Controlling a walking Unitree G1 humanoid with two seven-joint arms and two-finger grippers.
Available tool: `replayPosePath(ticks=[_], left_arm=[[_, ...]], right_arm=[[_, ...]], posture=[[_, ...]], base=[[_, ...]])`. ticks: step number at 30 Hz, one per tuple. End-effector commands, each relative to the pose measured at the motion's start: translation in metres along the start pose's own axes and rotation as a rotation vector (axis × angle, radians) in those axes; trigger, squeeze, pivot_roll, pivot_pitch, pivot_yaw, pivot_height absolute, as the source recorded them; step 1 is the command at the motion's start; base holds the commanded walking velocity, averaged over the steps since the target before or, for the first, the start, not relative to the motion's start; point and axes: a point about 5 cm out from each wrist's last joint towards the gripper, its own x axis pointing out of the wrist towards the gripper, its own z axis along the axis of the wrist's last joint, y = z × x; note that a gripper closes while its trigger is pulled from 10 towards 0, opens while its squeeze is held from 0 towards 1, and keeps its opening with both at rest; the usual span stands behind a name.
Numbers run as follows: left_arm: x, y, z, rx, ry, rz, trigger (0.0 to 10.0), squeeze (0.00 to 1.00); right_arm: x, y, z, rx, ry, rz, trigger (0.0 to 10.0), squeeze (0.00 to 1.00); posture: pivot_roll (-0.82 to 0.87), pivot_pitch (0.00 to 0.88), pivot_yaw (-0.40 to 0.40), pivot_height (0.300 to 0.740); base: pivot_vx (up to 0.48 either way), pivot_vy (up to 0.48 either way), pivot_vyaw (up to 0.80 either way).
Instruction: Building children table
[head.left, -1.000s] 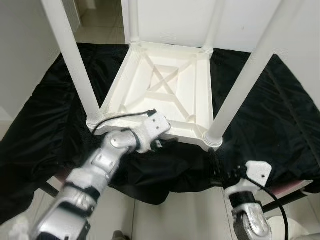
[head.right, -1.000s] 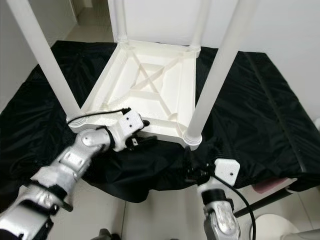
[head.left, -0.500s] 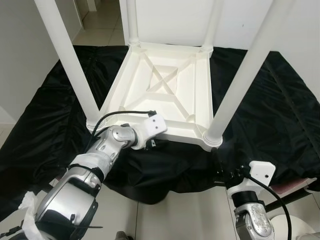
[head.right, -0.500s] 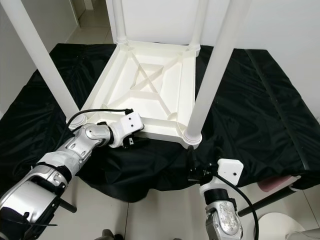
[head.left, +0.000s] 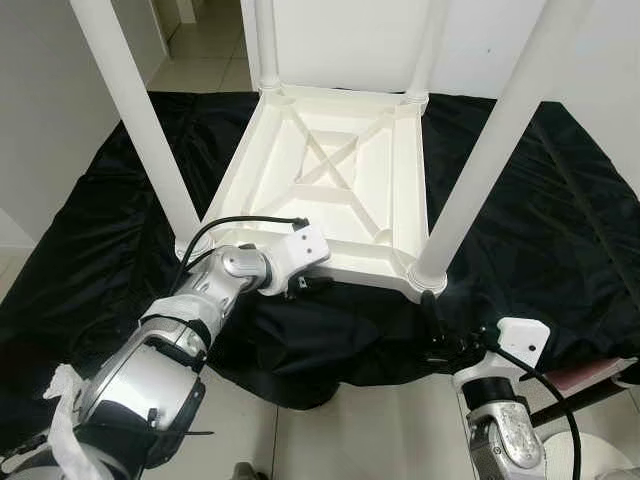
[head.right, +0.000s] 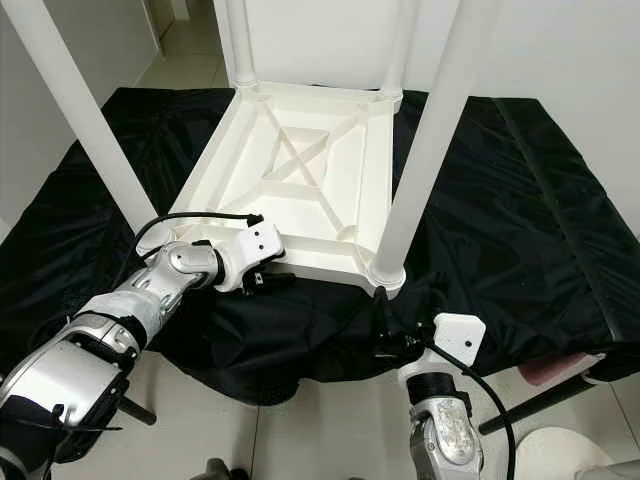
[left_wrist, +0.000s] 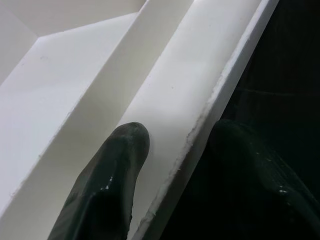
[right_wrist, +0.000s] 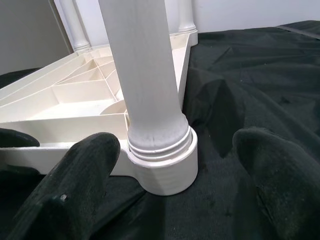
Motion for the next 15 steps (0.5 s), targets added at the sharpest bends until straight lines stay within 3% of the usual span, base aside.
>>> replayPosePath(ticks=[1,6,11,15], left_arm=[[0.000,0.001,0.000,0.006,0.006,-0.003,10.0,0.00],[0.003,0.000,0.001,0.006,-0.001,-0.005,10.0,0.00],[0.010,-0.001,0.014,0.020,-0.052,0.008,10.0,0.00],[0.011,-0.002,0.015,0.038,-0.058,0.006,10.0,0.00]], right_arm=[[-0.001,-0.001,-0.007,-0.007,0.041,-0.009,10.0,0.00],[-0.002,-0.004,-0.008,-0.012,0.050,-0.017,10.0,0.00],[-0.008,-0.027,0.003,-0.079,0.090,-0.077,10.0,0.00],[-0.014,-0.033,0.010,-0.105,0.105,-0.078,10.0,0.00]], posture=[[-0.11,0.087,0.076,0.740],[-0.12,0.087,0.057,0.740],[-0.13,0.108,-0.035,0.740],[-0.16,0.098,-0.059,0.740]], base=[[0.000,0.000,0.00],[0.000,0.000,0.00],[0.000,0.000,0.00],[0.000,0.000,0.00]])
